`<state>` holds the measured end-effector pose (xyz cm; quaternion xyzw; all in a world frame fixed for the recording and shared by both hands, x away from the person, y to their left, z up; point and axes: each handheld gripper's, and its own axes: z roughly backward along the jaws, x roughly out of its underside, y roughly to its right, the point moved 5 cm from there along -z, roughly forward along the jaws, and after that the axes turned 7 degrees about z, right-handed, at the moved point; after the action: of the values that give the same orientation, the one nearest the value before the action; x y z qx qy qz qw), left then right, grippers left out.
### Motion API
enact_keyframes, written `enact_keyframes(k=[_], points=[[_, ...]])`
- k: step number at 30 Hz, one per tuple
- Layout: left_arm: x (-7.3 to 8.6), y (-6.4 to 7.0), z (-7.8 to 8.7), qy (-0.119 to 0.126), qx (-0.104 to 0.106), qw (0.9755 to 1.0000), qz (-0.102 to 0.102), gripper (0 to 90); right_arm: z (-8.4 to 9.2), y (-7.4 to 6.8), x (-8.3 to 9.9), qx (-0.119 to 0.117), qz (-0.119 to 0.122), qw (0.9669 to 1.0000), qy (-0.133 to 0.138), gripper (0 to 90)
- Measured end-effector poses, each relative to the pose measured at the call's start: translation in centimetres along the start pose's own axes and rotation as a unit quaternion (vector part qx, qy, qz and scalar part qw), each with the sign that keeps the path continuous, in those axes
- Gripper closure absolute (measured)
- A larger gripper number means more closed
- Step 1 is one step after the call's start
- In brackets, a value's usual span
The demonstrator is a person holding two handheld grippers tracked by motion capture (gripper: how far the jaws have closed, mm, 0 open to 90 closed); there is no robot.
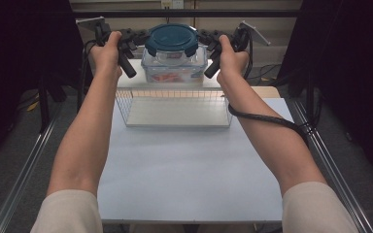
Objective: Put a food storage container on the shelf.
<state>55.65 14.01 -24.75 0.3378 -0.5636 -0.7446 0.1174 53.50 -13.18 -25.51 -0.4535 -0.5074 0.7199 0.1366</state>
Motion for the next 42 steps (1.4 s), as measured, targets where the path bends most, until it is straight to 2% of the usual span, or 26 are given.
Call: enact_keyframes(k=[2,3,5,9,13,15,22,28,31,32,35,36,39,42], points=[[0.1,-0.1,0.1,0.003,0.009,0.9999,-0.008,72.3,0.1,-0.1,0.1,0.001,0.009,0.9999,0.003,75.9],[0.2,-0.2,0.2,-0.003,0.013,0.9999,-0.010,71.7,0.2,-0.2,0.1,0.004,0.017,0.9998,0.005,76.1],[0.5,-0.1,0.5,-0.009,0.017,0.9998,-0.002,67.4,0.5,-0.3,0.2,0.004,0.028,0.9995,0.009,79.2],[1.1,0.1,2.2,-0.007,0.012,0.9998,-0.013,56.6,1.5,-1.1,0.8,-0.015,0.064,0.9977,0.013,65.7],[2.9,0.6,3.5,-0.022,0.023,0.9991,-0.027,44.1,2.8,-1.9,2.2,-0.036,0.068,0.9971,0.001,59.5],[3.9,0.6,4.2,-0.026,0.016,0.9988,-0.039,42.1,3.4,-1.9,3.0,-0.044,0.069,0.9966,0.002,54.4],[7.5,-0.8,6.0,-0.034,0.020,0.9981,-0.046,30.9,6.0,-0.2,5.8,-0.054,0.059,0.9968,-0.004,40.4],[9.7,-1.5,6.7,-0.047,0.033,0.9969,-0.053,26.9,8.0,0.7,7.5,-0.057,0.069,0.9959,-0.009,37.3],[10.6,-1.9,7.0,-0.051,0.025,0.9966,-0.059,24.0,8.8,1.2,8.2,-0.056,0.071,0.9958,-0.013,35.2],[10.9,-2.0,7.2,-0.053,0.030,0.9964,-0.060,21.7,9.1,1.5,8.6,-0.057,0.069,0.9959,-0.015,34.1],[11.5,-2.4,7.8,-0.058,0.039,0.9960,-0.056,22.0,9.6,2.2,9.4,-0.061,0.066,0.9957,-0.024,33.1],[11.7,-2.7,8.0,-0.063,0.032,0.9956,-0.061,21.4,9.9,2.5,9.6,-0.061,0.065,0.9957,-0.028,32.4],[11.9,-3.3,8.4,-0.065,0.034,0.9957,-0.057,19.8,10.4,3.3,10.2,-0.061,0.065,0.9955,-0.031,31.0],[12.1,-3.9,8.8,-0.068,0.026,0.9956,-0.059,19.2,11.0,4.1,10.9,-0.060,0.068,0.9952,-0.038,30.0]])
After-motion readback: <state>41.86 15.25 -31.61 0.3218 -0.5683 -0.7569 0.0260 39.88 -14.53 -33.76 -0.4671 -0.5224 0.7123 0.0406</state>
